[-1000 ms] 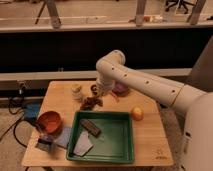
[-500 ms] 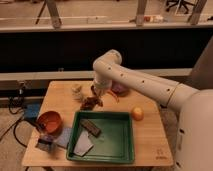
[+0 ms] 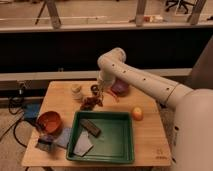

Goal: Place fork in metal cup

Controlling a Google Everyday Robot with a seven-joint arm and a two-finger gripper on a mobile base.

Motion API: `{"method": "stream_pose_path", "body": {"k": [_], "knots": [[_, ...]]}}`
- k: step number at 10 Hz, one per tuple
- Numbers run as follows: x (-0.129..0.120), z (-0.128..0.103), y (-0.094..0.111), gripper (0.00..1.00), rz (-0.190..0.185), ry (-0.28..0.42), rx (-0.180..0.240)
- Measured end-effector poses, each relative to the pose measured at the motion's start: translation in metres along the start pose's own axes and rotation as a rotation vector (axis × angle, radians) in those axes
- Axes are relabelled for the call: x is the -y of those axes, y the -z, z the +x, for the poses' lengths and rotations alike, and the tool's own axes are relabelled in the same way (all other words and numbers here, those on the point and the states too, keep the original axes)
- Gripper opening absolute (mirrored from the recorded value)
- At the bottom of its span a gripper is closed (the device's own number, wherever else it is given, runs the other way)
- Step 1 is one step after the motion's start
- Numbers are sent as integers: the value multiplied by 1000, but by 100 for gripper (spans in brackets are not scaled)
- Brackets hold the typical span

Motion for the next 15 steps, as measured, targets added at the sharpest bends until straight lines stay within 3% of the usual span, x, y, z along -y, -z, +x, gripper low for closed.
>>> {"method": "stream_pose_path", "body": {"k": [3,5,9,15], "knots": [[2,19,-7,0,59,29,-37],[7,36,-11,0,79,30,-50],[6,59,-20,0,94,-52,-74],[8,96,-36,0,140,-137,-162]]}}
